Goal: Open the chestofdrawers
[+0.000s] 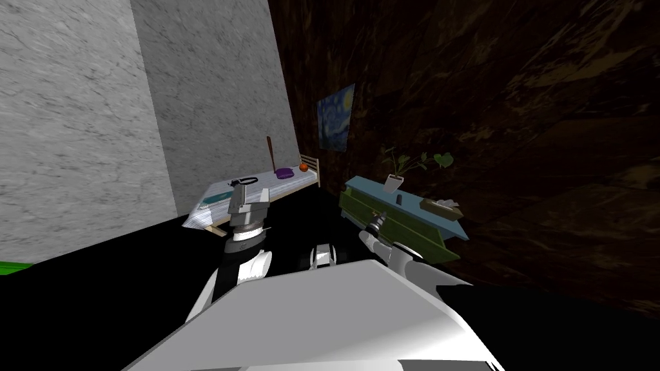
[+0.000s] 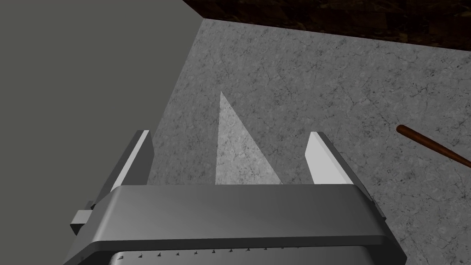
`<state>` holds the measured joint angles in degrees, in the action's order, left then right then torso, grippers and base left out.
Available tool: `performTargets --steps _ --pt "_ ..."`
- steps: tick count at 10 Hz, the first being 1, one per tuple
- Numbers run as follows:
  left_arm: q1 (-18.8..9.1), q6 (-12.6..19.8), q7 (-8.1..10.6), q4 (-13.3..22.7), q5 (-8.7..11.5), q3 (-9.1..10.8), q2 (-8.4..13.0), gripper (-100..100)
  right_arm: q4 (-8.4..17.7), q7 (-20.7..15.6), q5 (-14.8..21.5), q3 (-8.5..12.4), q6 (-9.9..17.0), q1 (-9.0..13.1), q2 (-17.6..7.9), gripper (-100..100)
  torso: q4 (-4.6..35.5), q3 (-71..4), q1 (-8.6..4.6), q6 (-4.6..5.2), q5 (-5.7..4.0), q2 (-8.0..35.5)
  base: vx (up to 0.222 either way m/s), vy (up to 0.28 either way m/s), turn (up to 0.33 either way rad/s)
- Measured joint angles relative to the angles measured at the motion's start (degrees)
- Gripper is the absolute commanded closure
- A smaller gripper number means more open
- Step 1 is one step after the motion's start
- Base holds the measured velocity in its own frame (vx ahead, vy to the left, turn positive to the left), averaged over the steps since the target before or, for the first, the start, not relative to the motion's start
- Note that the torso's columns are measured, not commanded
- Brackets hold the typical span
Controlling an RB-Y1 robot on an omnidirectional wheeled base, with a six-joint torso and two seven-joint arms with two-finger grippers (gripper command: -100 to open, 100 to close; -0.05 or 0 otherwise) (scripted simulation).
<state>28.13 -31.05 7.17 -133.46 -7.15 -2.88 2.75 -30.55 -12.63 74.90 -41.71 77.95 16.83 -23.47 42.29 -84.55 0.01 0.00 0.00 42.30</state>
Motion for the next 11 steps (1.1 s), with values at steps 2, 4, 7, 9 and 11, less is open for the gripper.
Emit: performTargets --steps 2,4,7,9,11 --pt "0.0 0.0 0.0 0.0 0.0 0.0 0.0 0 -2.96 -2.04 -0.96 0.71 -1.62 0.36 -2.13 -100 0.15 0.0 0.16 -0.01 0.2 0.09 -0.071 0.045 -0.011" --pt "0.01 0.0 0.0 0.0 0.0 0.0 0.0 0 -0.71 -1.7 -1.01 0.73 -2.6 2.05 -1.49 -100 0.2 0.02 0.27 -0.11 0.25 0.07 -0.009 0.004 0.009" --pt "0.01 0.0 0.0 0.0 0.0 0.0 0.0 0 0.38 -1.1 -0.97 0.65 -2.79 2.13 -1.2 0 0.11 0.03 0.14 -0.02 0.13 0.09 0.0 0.0 0.0" --pt "0.01 0.0 0.0 0.0 0.0 0.0 0.0 0 0.4 -1.11 -1.0 0.63 -2.88 2.03 -1.13 0 0.07 0.02 0.08 -0.01 0.09 0.07 0.0 0.0 0.0" --pt "0.01 0.0 0.0 0.0 0.0 0.0 0.01 0 0.41 -1.12 -1.02 0.62 -2.94 1.98 -1.08 0 0.05 0.01 0.05 0.0 0.06 0.04 0.0 0.0 0.0"
